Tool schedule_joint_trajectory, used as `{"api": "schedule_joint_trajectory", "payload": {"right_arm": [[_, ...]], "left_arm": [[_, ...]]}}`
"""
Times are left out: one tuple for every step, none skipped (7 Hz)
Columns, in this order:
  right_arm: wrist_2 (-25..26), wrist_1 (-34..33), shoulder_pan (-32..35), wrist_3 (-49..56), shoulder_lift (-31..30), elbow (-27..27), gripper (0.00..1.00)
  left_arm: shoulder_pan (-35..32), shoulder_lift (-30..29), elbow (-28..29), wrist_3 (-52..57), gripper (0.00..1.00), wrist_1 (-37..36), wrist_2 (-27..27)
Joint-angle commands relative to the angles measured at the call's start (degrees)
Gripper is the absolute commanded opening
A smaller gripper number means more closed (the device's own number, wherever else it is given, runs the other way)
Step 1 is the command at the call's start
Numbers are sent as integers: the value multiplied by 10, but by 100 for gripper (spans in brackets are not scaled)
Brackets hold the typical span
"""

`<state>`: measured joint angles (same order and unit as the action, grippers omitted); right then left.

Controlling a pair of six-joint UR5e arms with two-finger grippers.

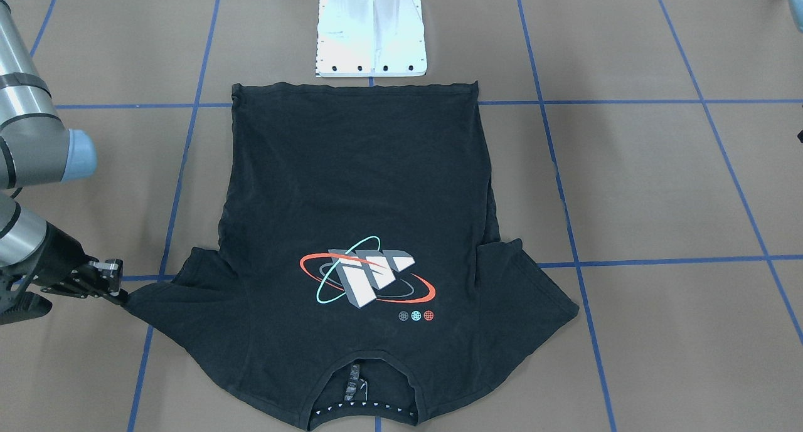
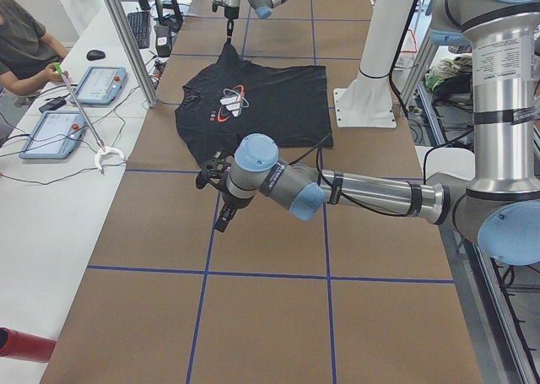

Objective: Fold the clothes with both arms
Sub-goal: 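Move the right gripper in toward the shirt collar and shoulder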

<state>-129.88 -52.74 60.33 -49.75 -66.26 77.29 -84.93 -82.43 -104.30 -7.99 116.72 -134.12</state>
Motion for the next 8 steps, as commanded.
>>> {"api": "schedule_joint_trajectory", "payload": {"right_arm": [[14,-103,-27,-46,82,10,0],[36,-159,-50,-55,143,-12,0],[69,-168,-79,-96,179,-34,0],[106,-167,-107,-120,208,-59,0],[130,-166,-126,-135,233,-91,0],[146,-165,-136,-138,257,-120,0],[154,-164,-143,-138,281,-149,0],[173,-163,-150,-138,290,-168,0]], "left_arm": [[0,1,-1,0,99,0,0],[0,1,-1,0,100,0,0],[0,1,-1,1,100,0,0],[0,1,0,1,100,0,0],[0,1,-1,1,100,0,0],[-1,1,-1,1,100,0,0],[0,1,-1,1,100,0,0],[0,1,-1,1,100,0,0]]}}
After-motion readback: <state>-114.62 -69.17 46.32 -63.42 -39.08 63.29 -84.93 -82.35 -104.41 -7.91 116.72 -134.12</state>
